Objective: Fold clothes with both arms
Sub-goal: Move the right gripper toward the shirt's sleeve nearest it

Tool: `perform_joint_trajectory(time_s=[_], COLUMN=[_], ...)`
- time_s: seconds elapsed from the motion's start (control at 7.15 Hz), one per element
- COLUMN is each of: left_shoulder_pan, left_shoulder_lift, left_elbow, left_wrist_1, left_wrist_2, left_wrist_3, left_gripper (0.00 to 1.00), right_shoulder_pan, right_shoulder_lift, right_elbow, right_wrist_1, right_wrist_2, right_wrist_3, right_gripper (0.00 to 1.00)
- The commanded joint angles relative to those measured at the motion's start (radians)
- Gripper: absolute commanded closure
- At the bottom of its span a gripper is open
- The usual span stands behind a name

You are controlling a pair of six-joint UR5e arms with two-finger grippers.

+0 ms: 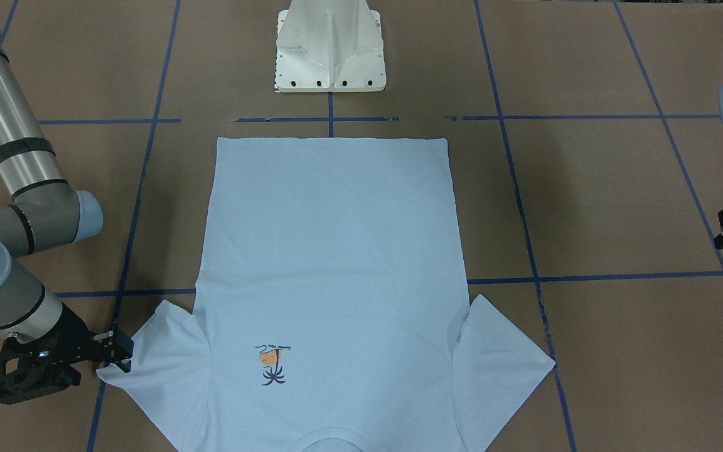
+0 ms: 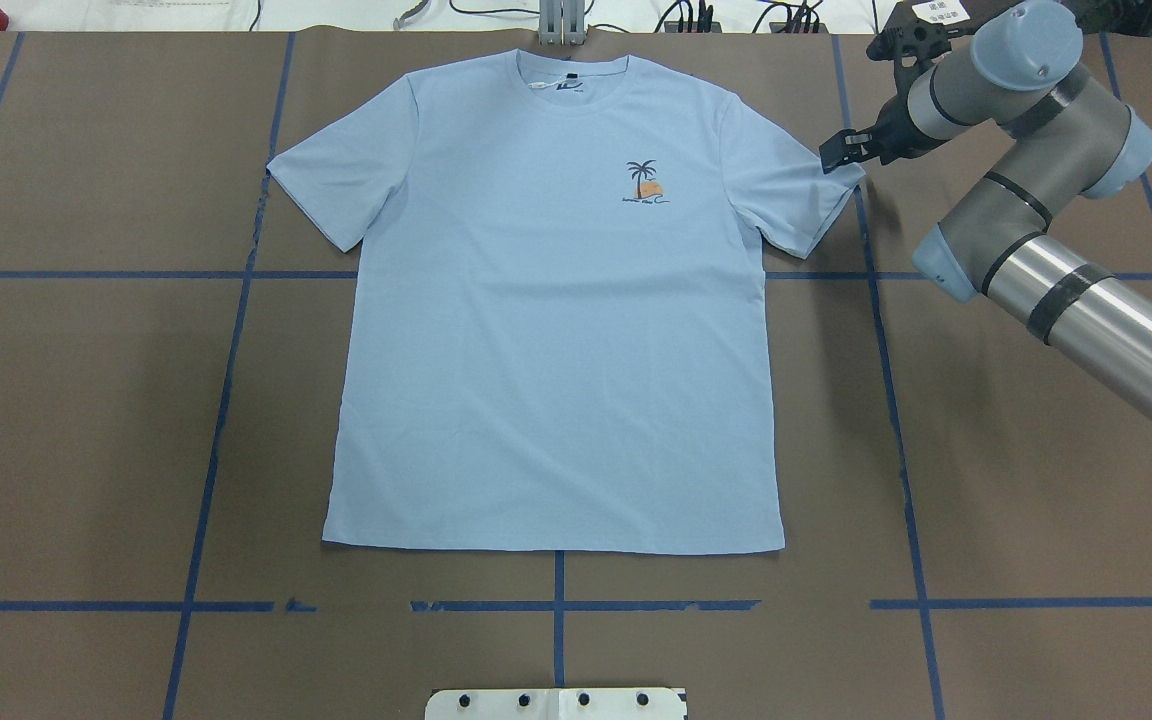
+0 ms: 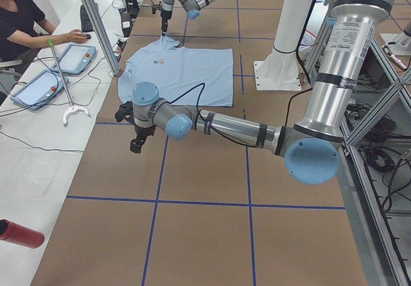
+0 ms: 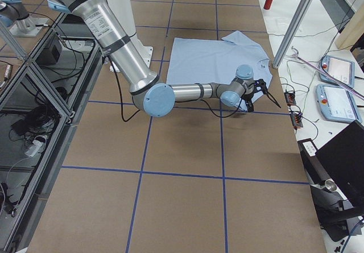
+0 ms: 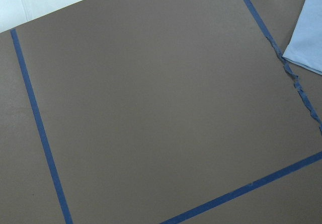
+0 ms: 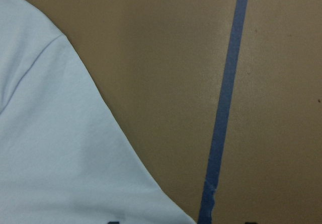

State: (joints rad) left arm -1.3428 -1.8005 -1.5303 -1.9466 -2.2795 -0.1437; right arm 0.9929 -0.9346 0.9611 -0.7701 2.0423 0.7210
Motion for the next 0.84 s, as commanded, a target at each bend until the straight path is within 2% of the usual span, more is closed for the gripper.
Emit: perform_joint_trajectory(time_s=[0.0, 0.14, 0.42, 0.7], left_shoulder_pan=[-0.001, -0.001, -0.003, -0.004], left_shoulder_lift=[0.003, 0.003, 0.004, 0.003], left_elbow=[-0.001, -0.001, -0.001, -0.002], left_wrist_1=[0.000, 0.000, 0.000, 0.002], left_wrist_2=[0.000, 0.000, 0.000, 0.000], left_wrist_3=[0.001, 0.001, 0.001, -0.002], left_gripper=[0.00, 0.00, 0.00, 0.00], right_shoulder_pan=[-0.008, -0.008, -0.008, -0.008], right_shoulder_lift=[0.000, 0.000, 0.000, 0.007], right_elbow=[-0.012, -0.012, -0.012, -0.010], right_wrist_1=[0.000, 0.000, -0.002, -0.002], right_wrist_2=[-0.001, -0.001, -0.001, -0.001], right_wrist_3=[0.000, 0.000, 0.000, 0.000], right_gripper=[0.21, 0.27, 0.53, 0.68])
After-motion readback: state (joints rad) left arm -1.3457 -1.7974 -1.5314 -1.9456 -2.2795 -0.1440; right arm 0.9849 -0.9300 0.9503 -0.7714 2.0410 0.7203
